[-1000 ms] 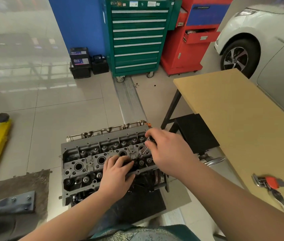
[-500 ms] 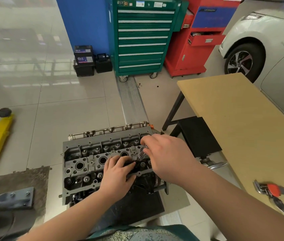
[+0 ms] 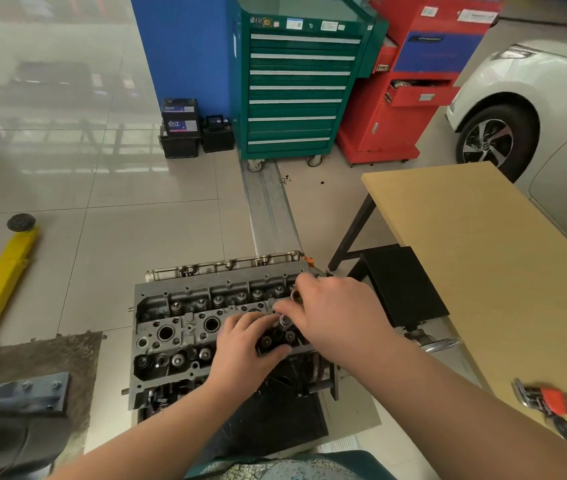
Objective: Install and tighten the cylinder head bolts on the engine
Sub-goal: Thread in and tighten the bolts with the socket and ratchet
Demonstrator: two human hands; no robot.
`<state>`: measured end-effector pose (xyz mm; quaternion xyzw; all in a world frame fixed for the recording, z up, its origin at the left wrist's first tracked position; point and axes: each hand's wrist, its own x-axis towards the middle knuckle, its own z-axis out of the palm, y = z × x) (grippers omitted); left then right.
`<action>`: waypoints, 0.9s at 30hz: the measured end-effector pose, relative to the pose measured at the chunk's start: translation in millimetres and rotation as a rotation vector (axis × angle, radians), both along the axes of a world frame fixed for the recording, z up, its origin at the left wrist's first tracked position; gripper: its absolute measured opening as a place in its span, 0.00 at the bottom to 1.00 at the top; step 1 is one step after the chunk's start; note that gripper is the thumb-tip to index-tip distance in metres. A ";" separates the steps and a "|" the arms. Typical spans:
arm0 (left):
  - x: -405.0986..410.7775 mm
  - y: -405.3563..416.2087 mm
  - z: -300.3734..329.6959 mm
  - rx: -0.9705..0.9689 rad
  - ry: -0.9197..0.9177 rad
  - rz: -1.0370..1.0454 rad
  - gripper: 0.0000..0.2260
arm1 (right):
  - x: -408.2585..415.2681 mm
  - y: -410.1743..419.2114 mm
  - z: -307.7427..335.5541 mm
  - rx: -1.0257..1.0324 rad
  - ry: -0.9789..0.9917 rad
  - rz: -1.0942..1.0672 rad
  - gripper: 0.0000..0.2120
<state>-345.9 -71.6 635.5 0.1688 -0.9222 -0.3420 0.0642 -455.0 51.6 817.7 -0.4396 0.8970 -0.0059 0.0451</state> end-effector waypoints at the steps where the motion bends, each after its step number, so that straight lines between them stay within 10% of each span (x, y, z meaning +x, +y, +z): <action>1: -2.7 2.6 6.7 0.080 0.059 -0.001 0.26 | -1.2 -1.8 0.8 0.010 0.012 -0.014 0.24; 6: -13.5 -4.9 27.3 0.291 0.127 -0.073 0.10 | -1.0 4.0 15.0 0.009 -0.146 0.113 0.19; 11: -15.0 -13.1 44.3 0.277 0.173 -0.200 0.14 | -1.3 1.2 17.6 0.130 0.010 0.092 0.13; 14: -22.4 -5.8 60.7 0.290 0.209 -0.155 0.10 | -1.4 -4.2 16.1 0.138 0.095 0.050 0.26; 19: -27.4 -11.1 64.3 0.291 0.114 -0.208 0.05 | -7.3 3.0 20.4 0.118 -0.190 0.157 0.15; 27: -32.2 -13.3 82.7 0.318 0.167 -0.182 0.06 | -4.2 1.9 26.5 0.126 -0.042 0.204 0.16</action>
